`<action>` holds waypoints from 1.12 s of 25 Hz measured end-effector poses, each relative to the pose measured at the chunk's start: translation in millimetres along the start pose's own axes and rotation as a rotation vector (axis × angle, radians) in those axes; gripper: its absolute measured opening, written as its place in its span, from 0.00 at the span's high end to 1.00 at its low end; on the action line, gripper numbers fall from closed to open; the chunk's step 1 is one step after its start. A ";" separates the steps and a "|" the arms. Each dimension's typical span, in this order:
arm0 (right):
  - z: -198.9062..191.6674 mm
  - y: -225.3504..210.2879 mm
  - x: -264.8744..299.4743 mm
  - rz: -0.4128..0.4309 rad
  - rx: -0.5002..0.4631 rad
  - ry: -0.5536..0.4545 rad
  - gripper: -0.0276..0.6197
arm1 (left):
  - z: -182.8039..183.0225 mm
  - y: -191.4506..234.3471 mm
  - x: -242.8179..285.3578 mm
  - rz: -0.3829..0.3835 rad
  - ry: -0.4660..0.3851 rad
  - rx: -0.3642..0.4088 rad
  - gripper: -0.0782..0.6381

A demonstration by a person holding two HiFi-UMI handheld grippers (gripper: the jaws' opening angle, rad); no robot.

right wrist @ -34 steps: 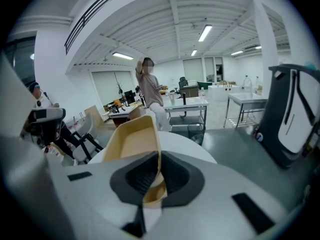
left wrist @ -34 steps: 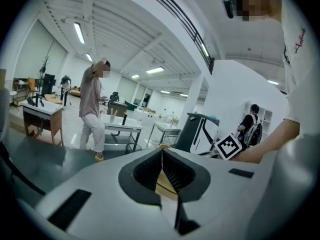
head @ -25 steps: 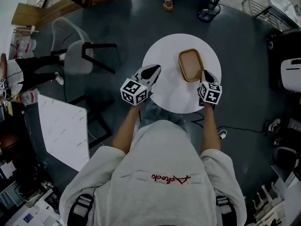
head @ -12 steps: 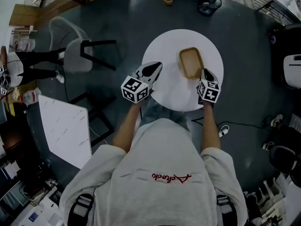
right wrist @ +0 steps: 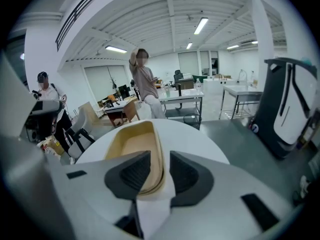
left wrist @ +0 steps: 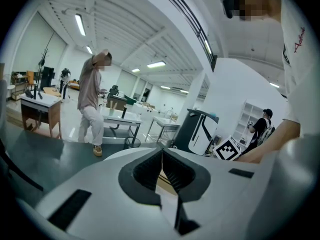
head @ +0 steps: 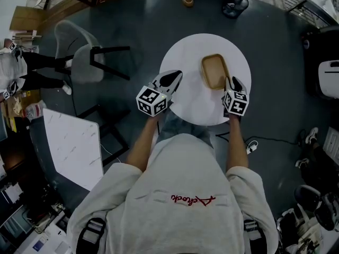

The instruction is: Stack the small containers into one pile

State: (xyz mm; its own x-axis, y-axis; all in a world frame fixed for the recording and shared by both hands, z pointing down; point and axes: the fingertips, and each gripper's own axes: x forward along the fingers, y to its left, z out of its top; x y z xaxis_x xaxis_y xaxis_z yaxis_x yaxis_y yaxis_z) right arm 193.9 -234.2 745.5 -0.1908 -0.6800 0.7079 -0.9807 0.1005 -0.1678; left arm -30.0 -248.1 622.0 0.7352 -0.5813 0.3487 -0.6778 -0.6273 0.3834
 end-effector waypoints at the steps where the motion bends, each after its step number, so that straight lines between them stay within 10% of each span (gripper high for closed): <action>1: 1.2 0.1 -1.1 -0.003 -0.001 -0.005 0.77 | 0.5 -0.3 -0.2 -0.001 -0.001 0.002 0.87; 28: 89.3 25.0 -143.2 0.072 -0.195 -0.345 0.93 | 61.3 -84.1 -4.1 -0.068 -0.108 0.147 0.87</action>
State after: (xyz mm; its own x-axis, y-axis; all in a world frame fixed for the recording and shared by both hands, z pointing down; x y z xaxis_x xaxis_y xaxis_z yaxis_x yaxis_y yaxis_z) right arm 200.5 -199.1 578.6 -0.2665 -0.8667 0.4216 -0.9613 0.2704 -0.0518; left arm 23.7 -224.8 535.9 0.7799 -0.5823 0.2296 -0.6259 -0.7313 0.2710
